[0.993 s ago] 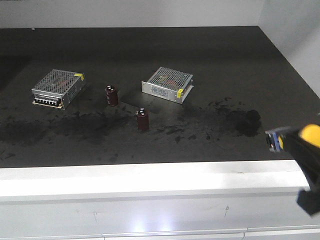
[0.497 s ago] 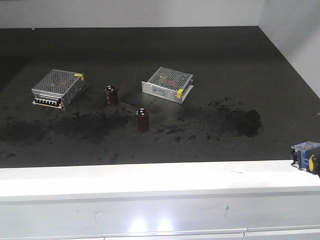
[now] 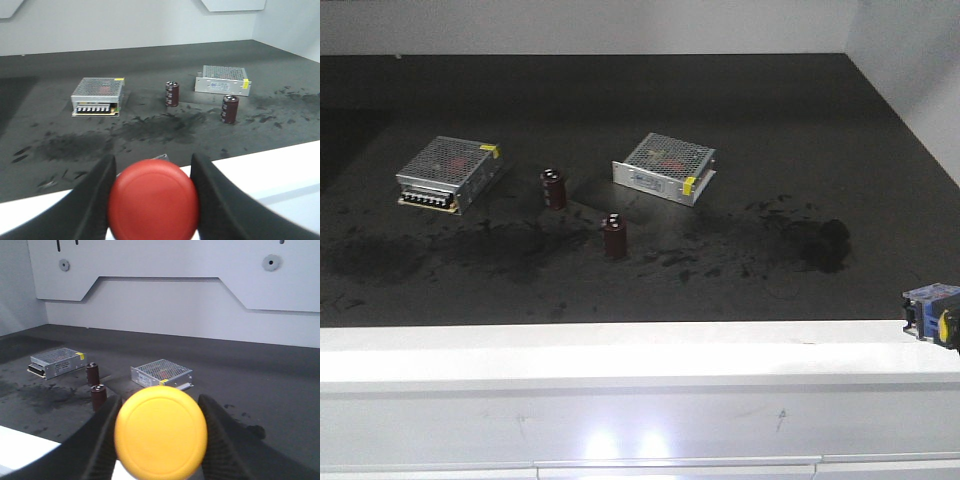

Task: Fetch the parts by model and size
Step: 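Drive the base to the bench with the red tray, holding both buttons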

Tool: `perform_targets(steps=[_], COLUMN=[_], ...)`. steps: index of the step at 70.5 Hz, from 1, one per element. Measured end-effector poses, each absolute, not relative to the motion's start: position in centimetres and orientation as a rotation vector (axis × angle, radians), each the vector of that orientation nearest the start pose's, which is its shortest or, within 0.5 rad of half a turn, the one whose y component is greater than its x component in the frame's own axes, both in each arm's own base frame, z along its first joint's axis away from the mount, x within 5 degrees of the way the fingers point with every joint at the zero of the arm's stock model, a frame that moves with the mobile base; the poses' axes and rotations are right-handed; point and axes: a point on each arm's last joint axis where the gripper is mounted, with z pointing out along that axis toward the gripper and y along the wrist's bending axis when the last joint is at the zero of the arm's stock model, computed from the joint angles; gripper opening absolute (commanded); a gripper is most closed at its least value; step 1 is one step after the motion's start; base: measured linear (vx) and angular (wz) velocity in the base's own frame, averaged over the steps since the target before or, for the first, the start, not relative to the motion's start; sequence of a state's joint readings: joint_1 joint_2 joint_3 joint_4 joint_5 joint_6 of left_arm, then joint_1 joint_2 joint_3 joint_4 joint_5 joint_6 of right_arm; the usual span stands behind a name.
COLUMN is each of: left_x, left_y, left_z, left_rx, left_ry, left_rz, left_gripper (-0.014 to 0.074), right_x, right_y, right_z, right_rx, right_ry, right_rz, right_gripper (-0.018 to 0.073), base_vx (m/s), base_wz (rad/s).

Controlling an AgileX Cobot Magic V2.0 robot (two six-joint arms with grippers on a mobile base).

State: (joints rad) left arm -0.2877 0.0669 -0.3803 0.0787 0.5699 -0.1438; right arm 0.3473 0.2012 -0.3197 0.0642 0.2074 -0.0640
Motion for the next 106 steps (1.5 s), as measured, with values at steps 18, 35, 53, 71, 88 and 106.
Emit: perform_targets(steps=[18, 35, 53, 71, 88, 106], left_x=[3.25, 3.25, 3.25, 3.25, 3.25, 3.25], left_y=[-0.56, -0.55, -0.55, -0.55, -0.54, -0.54], left_z=[28.32, 28.32, 28.32, 28.32, 28.32, 28.32], left_rx=[0.152, 0.153, 0.153, 0.153, 0.153, 0.153], left_ry=[1.737, 1.737, 1.737, 1.737, 1.737, 1.737], left_rz=[-0.231, -0.228, -0.228, -0.228, -0.228, -0.228], left_gripper=[-0.0007, -0.0007, -0.0007, -0.0007, -0.0007, -0.0007], right_x=[5.88, 5.88, 5.88, 5.88, 5.88, 5.88], right_y=[2.26, 2.26, 2.26, 2.26, 2.26, 2.26], right_z=[28.99, 28.99, 28.99, 28.99, 28.99, 29.00], right_rx=[-0.284, -0.284, -0.284, -0.284, -0.284, -0.283], right_ry=[1.553, 1.553, 1.553, 1.553, 1.552, 1.551], right_rz=[0.282, 0.282, 0.282, 0.282, 0.282, 0.282], right_gripper=[-0.0010, -0.0010, -0.0010, -0.0010, -0.0010, -0.0010], base_vx=[-0.09, -0.13, -0.13, -0.10, -0.08, -0.03], base_wz=[0.39, 0.83, 0.93, 0.92, 0.94, 0.89])
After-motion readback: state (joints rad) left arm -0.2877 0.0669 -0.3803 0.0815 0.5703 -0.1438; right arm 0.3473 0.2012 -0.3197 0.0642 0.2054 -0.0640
